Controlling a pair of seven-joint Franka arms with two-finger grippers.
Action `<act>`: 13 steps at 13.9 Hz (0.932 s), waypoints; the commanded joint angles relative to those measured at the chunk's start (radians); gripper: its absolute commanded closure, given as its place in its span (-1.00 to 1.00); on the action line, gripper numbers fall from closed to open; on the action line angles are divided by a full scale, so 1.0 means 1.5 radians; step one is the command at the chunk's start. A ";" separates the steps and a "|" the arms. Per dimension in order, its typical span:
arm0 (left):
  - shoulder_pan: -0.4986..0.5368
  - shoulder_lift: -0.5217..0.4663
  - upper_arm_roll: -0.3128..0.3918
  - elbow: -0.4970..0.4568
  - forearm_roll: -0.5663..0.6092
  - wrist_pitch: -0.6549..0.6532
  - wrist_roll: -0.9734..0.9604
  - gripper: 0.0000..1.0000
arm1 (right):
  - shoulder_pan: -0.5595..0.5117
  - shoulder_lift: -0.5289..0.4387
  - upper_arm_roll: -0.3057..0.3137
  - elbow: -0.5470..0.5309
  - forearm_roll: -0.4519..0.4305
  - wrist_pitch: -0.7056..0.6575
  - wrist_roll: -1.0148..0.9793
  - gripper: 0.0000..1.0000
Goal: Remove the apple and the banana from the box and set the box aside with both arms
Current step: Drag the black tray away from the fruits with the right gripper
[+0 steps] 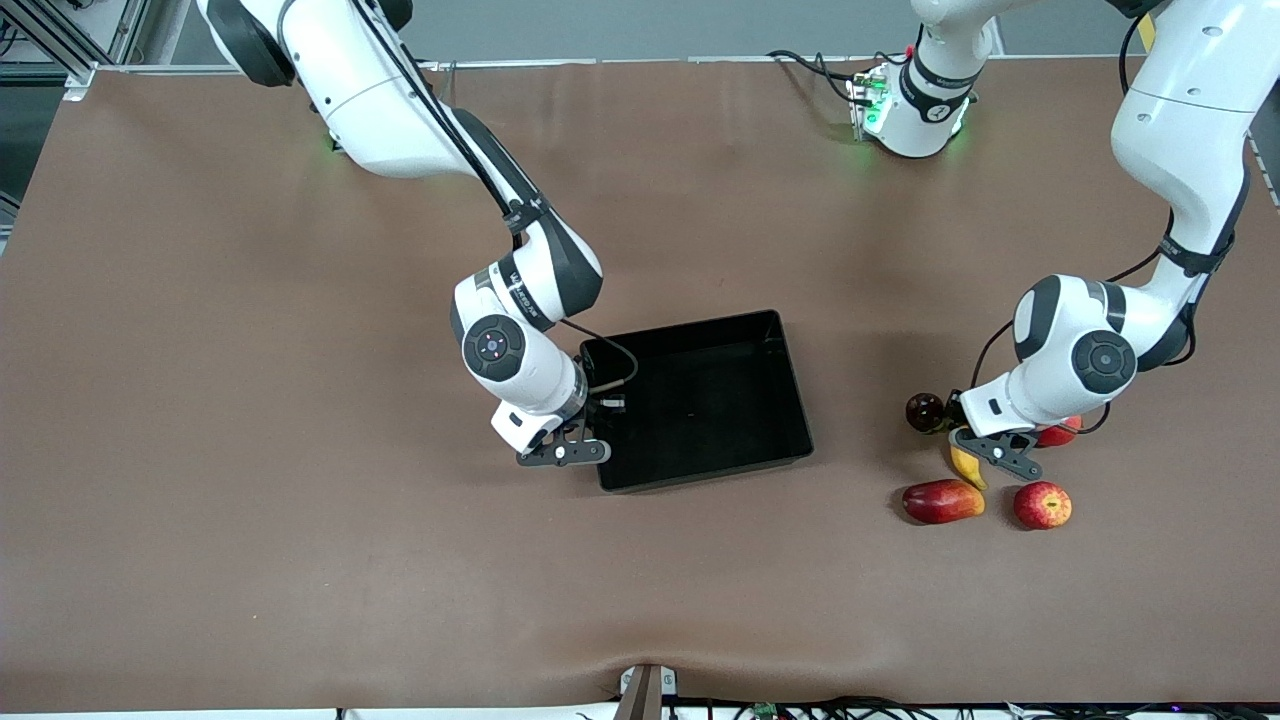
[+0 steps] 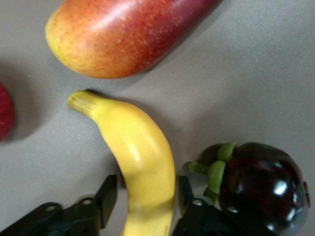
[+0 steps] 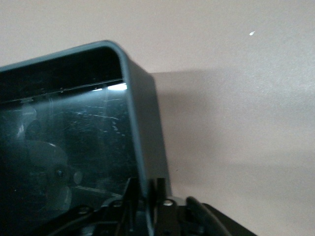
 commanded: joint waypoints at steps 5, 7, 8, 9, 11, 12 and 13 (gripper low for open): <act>-0.004 -0.106 -0.014 0.024 0.004 -0.030 -0.019 -1.00 | -0.030 -0.044 -0.008 0.044 0.009 -0.159 0.016 1.00; -0.016 -0.118 -0.024 0.095 0.001 -0.143 -0.024 -1.00 | -0.072 -0.100 -0.007 0.036 0.007 -0.236 0.014 1.00; -0.014 -0.119 -0.044 0.132 0.000 -0.197 -0.032 -1.00 | -0.088 -0.116 -0.007 0.035 0.006 -0.273 0.007 1.00; -0.014 -0.123 -0.067 0.155 0.000 -0.245 -0.063 -1.00 | -0.105 -0.136 -0.008 0.030 0.003 -0.307 -0.012 1.00; -0.015 -0.141 -0.091 0.160 0.002 -0.272 -0.120 -1.00 | -0.149 -0.199 -0.017 -0.035 -0.014 -0.325 -0.035 1.00; -0.014 -0.143 -0.095 0.161 0.002 -0.273 -0.119 -1.00 | -0.173 -0.225 -0.018 -0.065 -0.020 -0.327 -0.078 1.00; -0.013 -0.146 -0.098 0.163 0.002 -0.274 -0.117 -1.00 | -0.202 -0.249 -0.020 -0.094 -0.023 -0.330 -0.116 1.00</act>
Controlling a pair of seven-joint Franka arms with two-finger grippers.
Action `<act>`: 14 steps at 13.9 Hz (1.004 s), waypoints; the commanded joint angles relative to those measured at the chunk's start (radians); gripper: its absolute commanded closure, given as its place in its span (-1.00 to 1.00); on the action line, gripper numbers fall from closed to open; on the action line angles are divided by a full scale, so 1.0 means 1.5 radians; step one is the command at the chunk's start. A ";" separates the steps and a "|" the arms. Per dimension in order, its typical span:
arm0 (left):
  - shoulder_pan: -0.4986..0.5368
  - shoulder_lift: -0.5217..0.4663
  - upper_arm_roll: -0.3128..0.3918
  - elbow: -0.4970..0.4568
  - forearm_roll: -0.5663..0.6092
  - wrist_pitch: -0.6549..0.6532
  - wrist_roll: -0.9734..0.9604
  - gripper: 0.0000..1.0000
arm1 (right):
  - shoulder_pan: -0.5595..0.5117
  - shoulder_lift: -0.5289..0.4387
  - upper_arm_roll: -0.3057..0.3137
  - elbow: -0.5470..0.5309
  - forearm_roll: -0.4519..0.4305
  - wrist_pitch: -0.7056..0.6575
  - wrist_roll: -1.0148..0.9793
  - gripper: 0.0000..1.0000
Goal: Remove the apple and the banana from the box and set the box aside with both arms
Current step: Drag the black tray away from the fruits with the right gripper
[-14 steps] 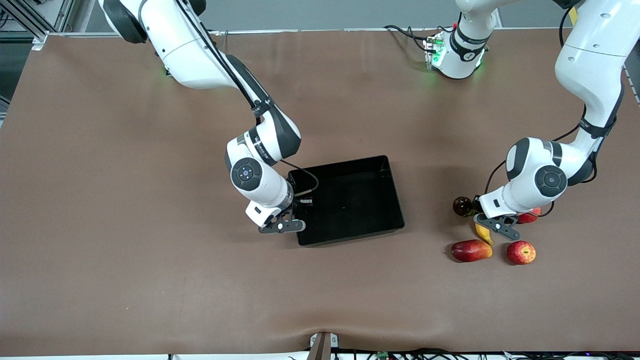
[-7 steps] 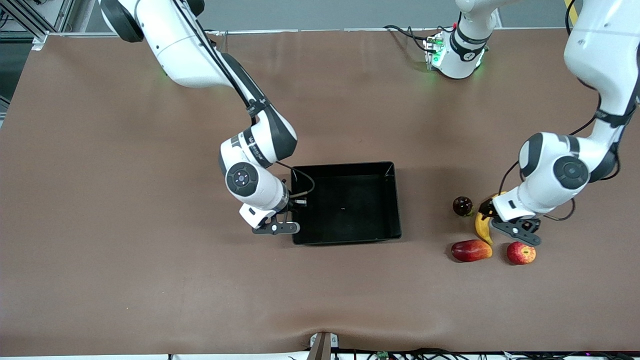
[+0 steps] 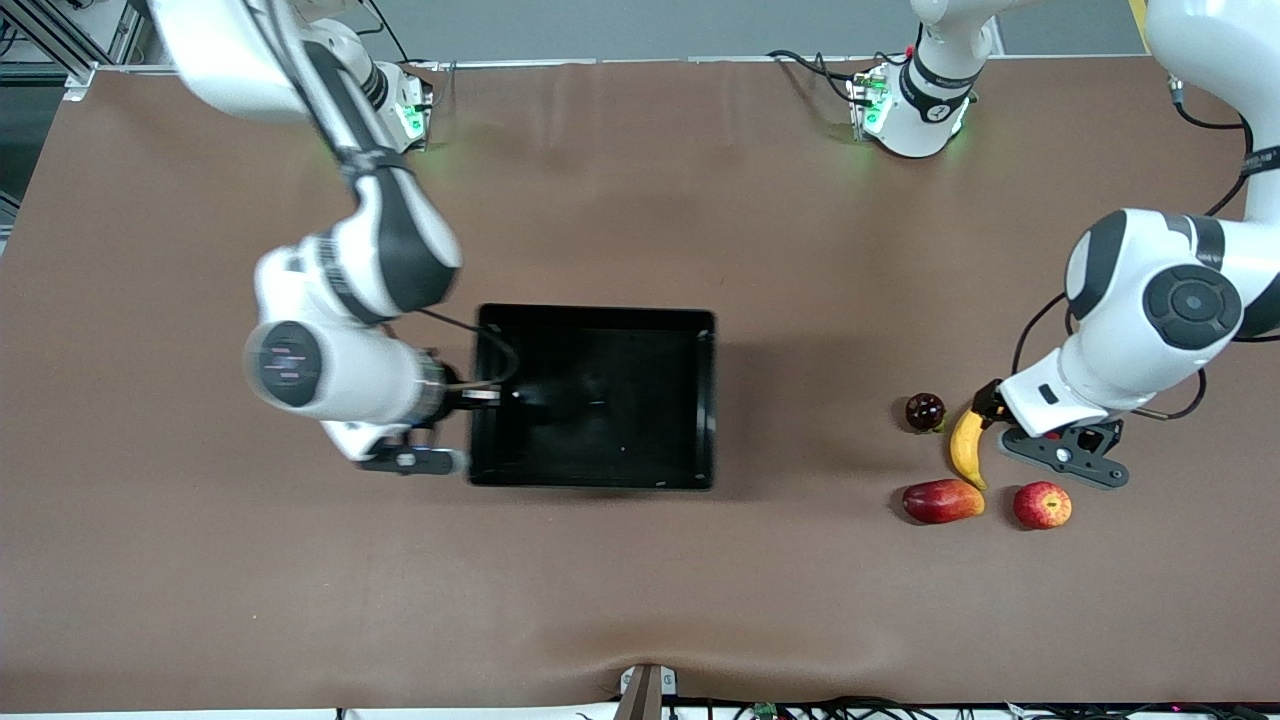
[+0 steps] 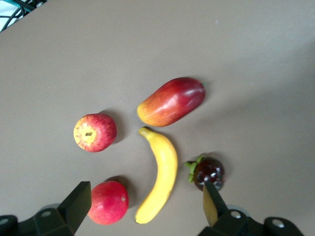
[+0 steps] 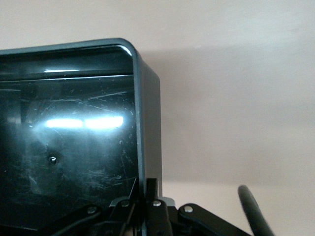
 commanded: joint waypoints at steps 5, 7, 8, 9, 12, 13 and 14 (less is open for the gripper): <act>0.007 -0.023 -0.036 0.049 0.000 -0.113 -0.006 -1.00 | -0.215 -0.118 0.010 -0.165 -0.076 -0.009 -0.257 1.00; 0.009 -0.031 -0.040 0.070 -0.024 -0.154 -0.002 -1.00 | -0.291 -0.112 0.011 -0.175 -0.090 -0.007 -0.342 1.00; 0.008 -0.031 -0.040 0.079 -0.035 -0.165 -0.003 -1.00 | -0.314 -0.113 0.011 -0.188 -0.090 -0.006 -0.368 1.00; 0.008 -0.031 -0.040 0.092 -0.038 -0.179 -0.003 -1.00 | -0.334 -0.115 0.010 -0.199 -0.093 -0.005 -0.389 1.00; 0.006 -0.031 -0.041 0.120 -0.059 -0.209 -0.010 -1.00 | -0.390 -0.110 0.010 -0.227 -0.119 0.030 -0.410 1.00; 0.006 -0.032 -0.041 0.124 -0.076 -0.212 -0.012 -1.00 | -0.404 -0.111 0.010 -0.260 -0.120 0.066 -0.410 1.00; 0.008 -0.033 -0.040 0.131 -0.087 -0.215 -0.012 -1.00 | -0.412 -0.112 0.010 -0.287 -0.120 0.105 -0.414 1.00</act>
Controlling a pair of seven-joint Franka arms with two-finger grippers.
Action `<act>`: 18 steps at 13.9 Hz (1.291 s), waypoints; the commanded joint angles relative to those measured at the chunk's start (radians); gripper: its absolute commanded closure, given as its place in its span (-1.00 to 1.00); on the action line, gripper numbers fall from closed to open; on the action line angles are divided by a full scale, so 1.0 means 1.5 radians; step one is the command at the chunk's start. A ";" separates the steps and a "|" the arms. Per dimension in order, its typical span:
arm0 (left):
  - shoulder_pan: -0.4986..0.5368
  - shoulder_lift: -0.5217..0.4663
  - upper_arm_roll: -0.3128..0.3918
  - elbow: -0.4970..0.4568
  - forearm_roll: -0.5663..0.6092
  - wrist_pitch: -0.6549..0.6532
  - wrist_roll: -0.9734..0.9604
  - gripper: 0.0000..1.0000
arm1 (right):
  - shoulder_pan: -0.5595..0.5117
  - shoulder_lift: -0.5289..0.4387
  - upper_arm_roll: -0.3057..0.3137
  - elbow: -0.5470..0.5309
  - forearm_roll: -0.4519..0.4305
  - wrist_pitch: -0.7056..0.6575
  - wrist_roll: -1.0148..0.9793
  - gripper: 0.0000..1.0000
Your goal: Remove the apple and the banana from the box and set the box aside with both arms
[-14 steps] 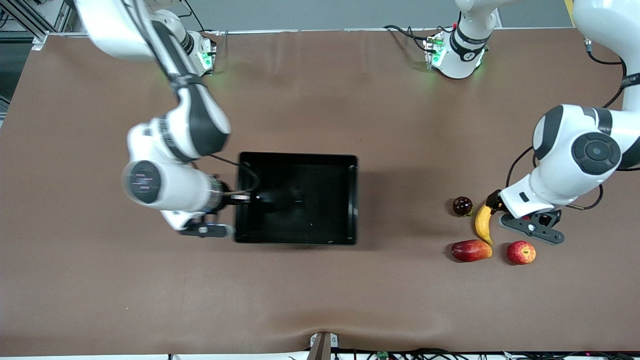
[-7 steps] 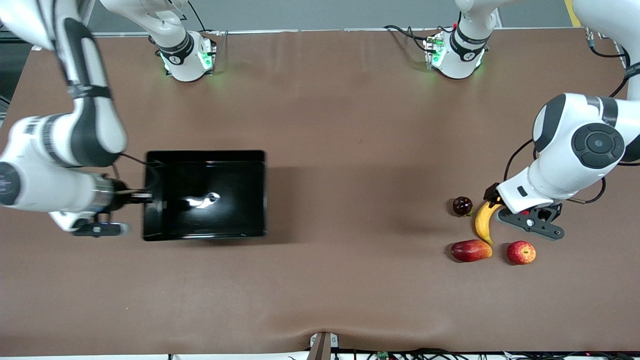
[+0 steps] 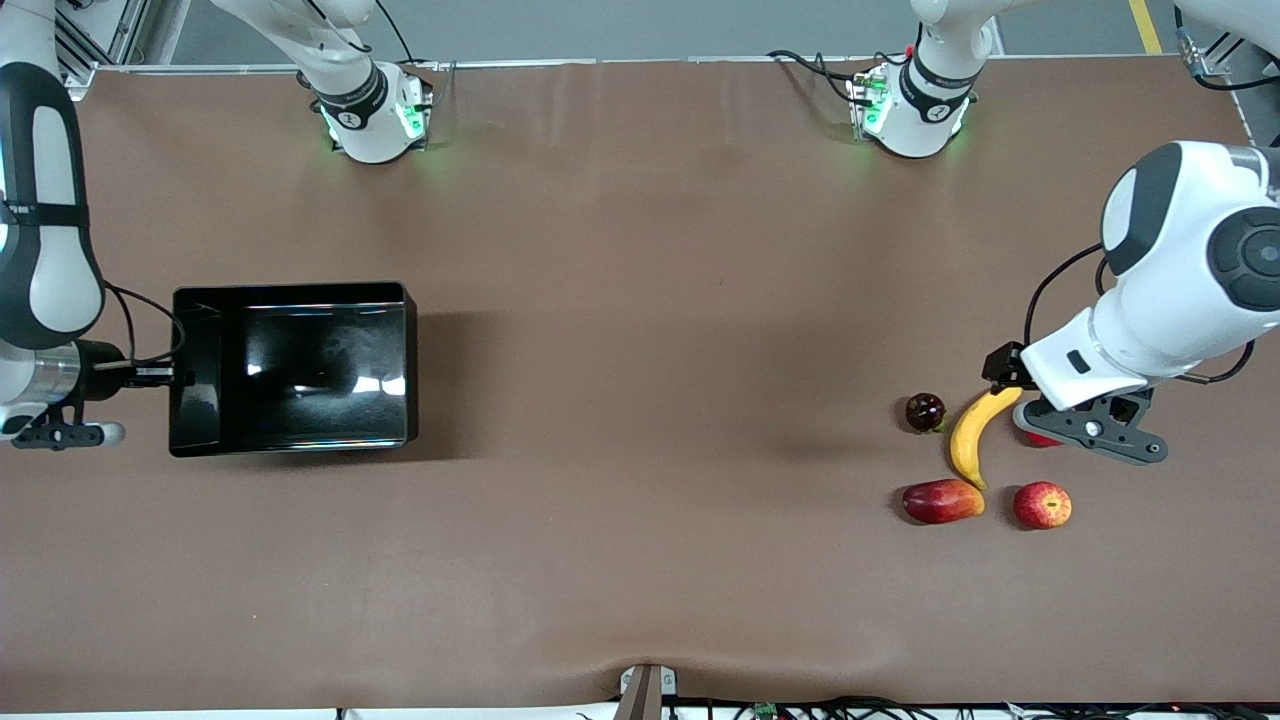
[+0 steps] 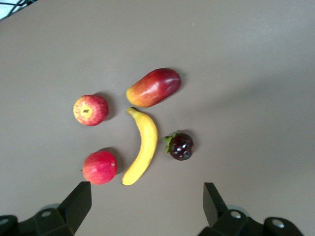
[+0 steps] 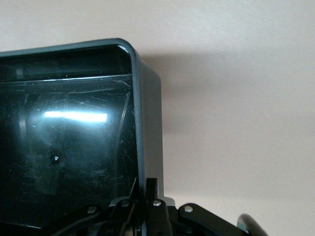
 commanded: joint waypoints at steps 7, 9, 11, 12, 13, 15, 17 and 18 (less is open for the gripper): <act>0.005 -0.024 -0.002 0.017 -0.024 -0.026 -0.029 -1.00 | -0.063 -0.008 0.019 -0.157 -0.001 0.203 -0.053 0.25; 0.008 -0.039 0.001 0.017 -0.021 -0.034 -0.024 -1.00 | -0.059 -0.009 0.020 -0.145 -0.002 0.192 -0.066 -1.00; 0.012 -0.058 0.002 0.016 -0.022 -0.050 -0.024 -1.00 | -0.044 -0.008 0.022 -0.072 -0.005 0.119 -0.066 -1.00; 0.021 -0.070 0.001 0.013 -0.025 -0.062 -0.021 -1.00 | -0.030 -0.006 0.023 -0.017 -0.005 0.058 -0.065 -1.00; 0.027 -0.077 0.001 0.011 -0.026 -0.067 -0.021 -1.00 | -0.008 0.000 0.022 0.034 -0.010 0.015 -0.064 -1.00; 0.029 -0.092 0.001 0.008 -0.027 -0.073 -0.023 -1.00 | 0.024 0.005 0.022 0.121 -0.027 -0.015 -0.063 -1.00; 0.030 -0.098 0.001 0.015 -0.027 -0.079 -0.019 -1.00 | 0.060 -0.003 0.023 0.149 -0.028 -0.013 -0.060 -1.00; 0.032 -0.098 -0.001 0.018 -0.026 -0.082 -0.019 -1.00 | 0.083 -0.007 0.023 0.179 -0.029 -0.015 -0.058 -1.00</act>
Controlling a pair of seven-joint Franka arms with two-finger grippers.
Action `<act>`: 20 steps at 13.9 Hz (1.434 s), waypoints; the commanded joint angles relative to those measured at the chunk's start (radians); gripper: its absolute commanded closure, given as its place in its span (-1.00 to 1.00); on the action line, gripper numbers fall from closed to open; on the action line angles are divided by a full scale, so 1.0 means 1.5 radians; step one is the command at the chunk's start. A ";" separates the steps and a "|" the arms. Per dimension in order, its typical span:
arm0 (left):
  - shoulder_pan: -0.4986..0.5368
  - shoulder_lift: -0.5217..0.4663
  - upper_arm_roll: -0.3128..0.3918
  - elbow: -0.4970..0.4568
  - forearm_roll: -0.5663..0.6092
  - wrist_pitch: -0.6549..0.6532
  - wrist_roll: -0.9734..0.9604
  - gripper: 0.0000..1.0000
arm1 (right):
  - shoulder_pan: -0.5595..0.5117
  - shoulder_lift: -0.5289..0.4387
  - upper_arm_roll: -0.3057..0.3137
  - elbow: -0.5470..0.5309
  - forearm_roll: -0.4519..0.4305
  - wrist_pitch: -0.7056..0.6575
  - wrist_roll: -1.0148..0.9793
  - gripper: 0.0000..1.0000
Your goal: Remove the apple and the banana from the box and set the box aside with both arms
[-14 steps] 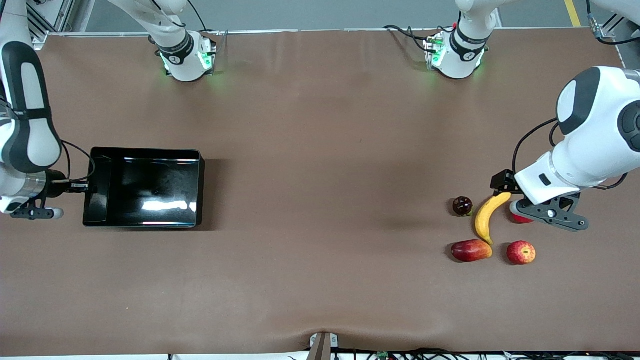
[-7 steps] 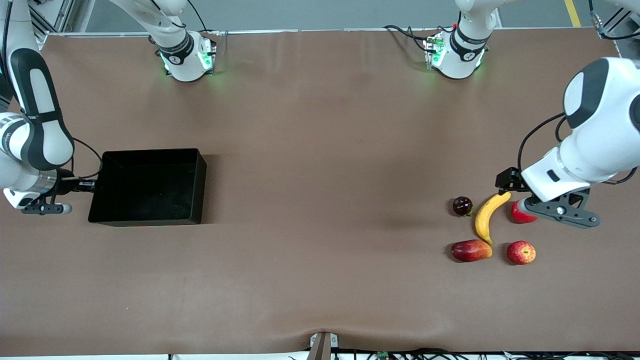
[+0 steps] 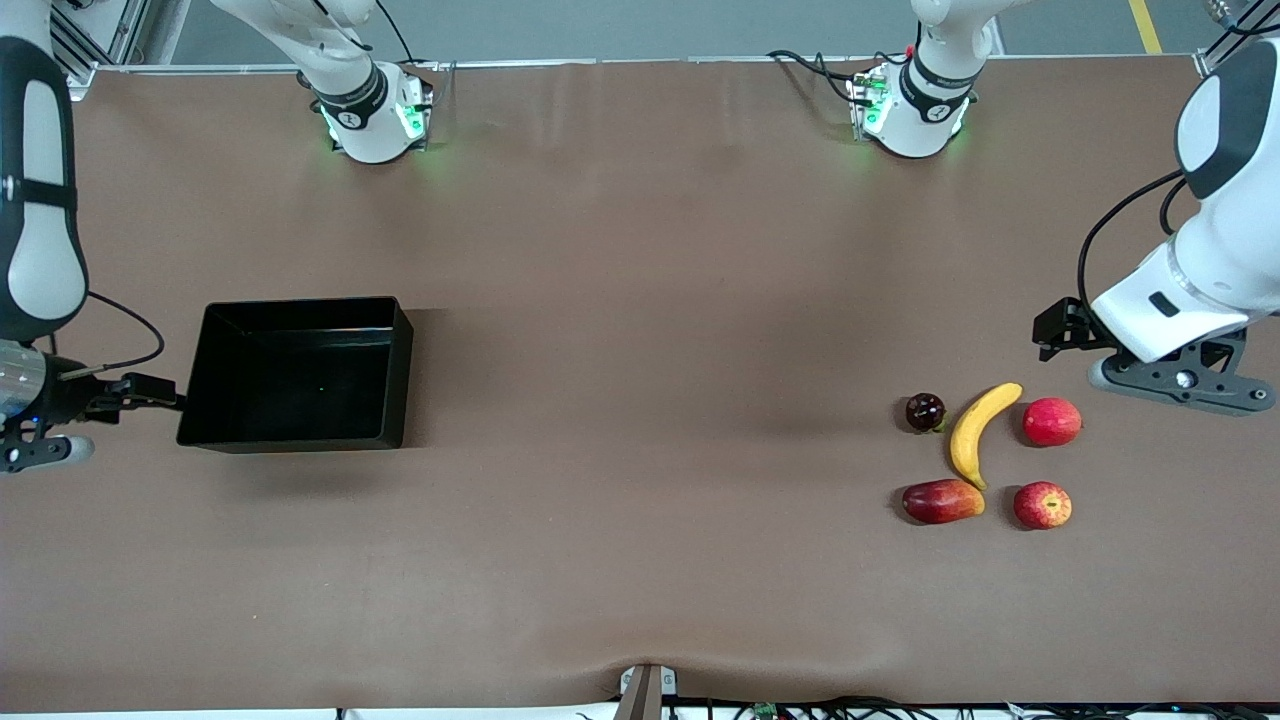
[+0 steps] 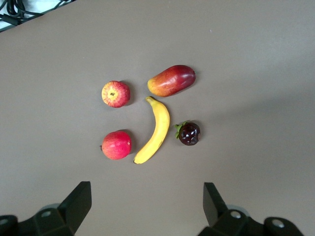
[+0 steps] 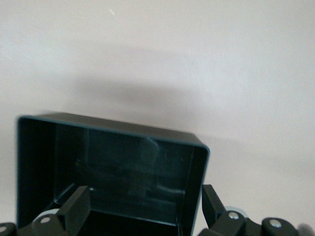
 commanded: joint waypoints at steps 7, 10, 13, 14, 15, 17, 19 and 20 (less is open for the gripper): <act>0.020 -0.042 -0.001 0.053 -0.008 -0.096 0.001 -1.00 | 0.106 -0.134 0.000 0.041 -0.017 -0.155 0.034 -1.00; 0.046 -0.082 0.001 0.040 -0.051 -0.113 0.003 -1.00 | 0.129 -0.226 0.001 -0.016 -0.024 -0.212 0.159 -1.00; -0.056 -0.126 0.123 -0.002 -0.102 -0.111 -0.014 -1.00 | 0.130 -0.289 0.006 -0.050 -0.058 -0.243 0.157 -1.00; -0.095 -0.150 0.173 -0.022 -0.131 -0.111 -0.024 -1.00 | 0.130 -0.297 0.006 -0.060 -0.063 -0.242 0.157 -1.00; -0.138 -0.175 0.218 -0.053 -0.143 -0.107 -0.030 -1.00 | 0.129 -0.298 0.006 -0.062 -0.063 -0.242 0.157 -1.00; -0.176 -0.233 0.252 -0.118 -0.146 -0.083 -0.058 -1.00 | 0.124 -0.293 0.005 -0.057 -0.063 -0.246 0.156 -1.00; -0.204 -0.263 0.259 -0.146 -0.147 -0.084 -0.099 -1.00 | 0.124 -0.289 0.003 -0.037 -0.062 -0.252 0.166 -1.00; -0.213 -0.266 0.267 -0.145 -0.146 -0.089 -0.100 -1.00 | 0.124 -0.289 0.003 -0.031 -0.064 -0.250 0.165 -1.00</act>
